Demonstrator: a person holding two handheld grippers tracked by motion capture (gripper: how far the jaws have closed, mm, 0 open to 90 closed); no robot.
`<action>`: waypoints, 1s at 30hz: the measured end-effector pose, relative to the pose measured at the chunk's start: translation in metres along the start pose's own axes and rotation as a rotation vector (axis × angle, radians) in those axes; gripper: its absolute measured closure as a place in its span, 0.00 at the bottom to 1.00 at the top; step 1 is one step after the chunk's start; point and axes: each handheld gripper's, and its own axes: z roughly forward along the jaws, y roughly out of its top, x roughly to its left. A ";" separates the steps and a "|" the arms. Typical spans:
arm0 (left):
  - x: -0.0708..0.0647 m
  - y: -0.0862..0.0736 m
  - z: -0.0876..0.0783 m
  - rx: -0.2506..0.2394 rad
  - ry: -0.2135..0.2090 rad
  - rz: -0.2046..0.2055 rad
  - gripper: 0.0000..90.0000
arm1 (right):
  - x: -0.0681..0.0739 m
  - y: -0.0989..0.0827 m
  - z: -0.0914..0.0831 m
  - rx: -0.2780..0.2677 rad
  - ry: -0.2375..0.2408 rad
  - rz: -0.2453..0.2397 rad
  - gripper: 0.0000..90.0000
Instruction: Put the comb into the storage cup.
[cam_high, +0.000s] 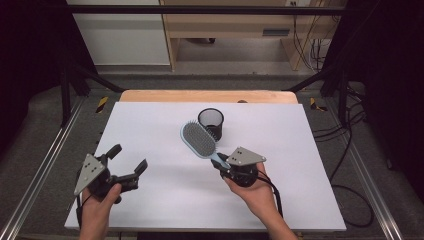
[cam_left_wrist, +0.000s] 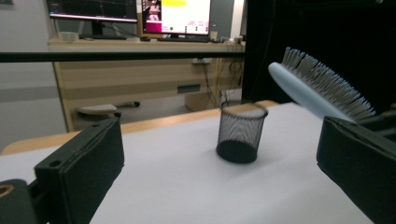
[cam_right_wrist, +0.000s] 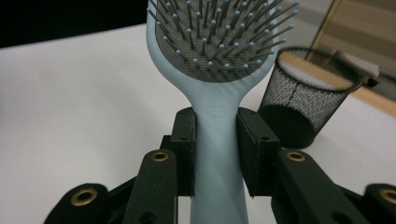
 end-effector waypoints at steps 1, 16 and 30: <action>-0.002 0.007 0.008 -0.006 -0.009 -0.004 0.01 | -0.001 0.004 0.001 -0.017 -0.008 0.004 0.77; -0.033 0.007 0.052 0.018 -0.064 -0.105 0.03 | 0.000 -0.002 0.019 -0.093 -0.024 0.072 0.77; -0.052 -0.012 0.052 0.049 -0.148 -0.210 0.03 | 0.019 -0.008 0.027 -0.117 -0.018 0.090 0.77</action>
